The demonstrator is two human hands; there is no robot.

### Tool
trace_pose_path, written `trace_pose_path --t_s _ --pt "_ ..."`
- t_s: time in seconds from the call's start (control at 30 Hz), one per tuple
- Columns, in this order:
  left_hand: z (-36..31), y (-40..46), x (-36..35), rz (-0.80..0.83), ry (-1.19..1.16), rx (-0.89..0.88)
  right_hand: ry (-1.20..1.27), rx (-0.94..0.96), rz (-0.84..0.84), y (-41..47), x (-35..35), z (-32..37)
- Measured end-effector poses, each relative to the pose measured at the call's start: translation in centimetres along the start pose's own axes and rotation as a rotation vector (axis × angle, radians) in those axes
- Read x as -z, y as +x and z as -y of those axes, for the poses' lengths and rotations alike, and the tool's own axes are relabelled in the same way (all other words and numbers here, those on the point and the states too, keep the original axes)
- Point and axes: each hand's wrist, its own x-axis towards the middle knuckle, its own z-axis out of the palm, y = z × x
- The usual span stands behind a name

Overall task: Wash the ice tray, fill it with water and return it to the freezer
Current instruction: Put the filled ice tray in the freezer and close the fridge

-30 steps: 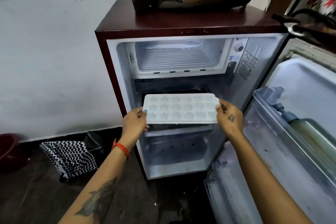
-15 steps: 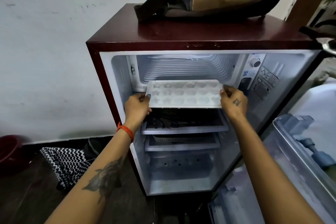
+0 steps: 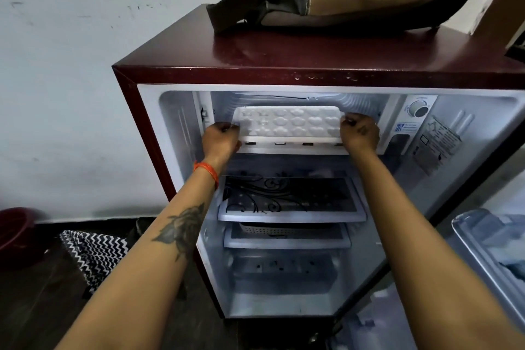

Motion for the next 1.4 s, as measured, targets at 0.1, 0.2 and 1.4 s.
trace_pose_path --t_s 0.1,0.2,1.4 --pt "-0.2 0.9 -0.7 -0.011 -0.03 0.062 -0.04 0.065 0.004 1.1 -0.9 -0.1" --pt "-0.4 1.1 -1.3 0.017 -0.018 0.063 -0.063 0.136 0.003 2.4 -1.7 -0.6" --pt "0.7 -13.1 2.2 0.083 0.305 -0.275 -0.277 0.317 0.109 -12.8 2.2 -0.6"
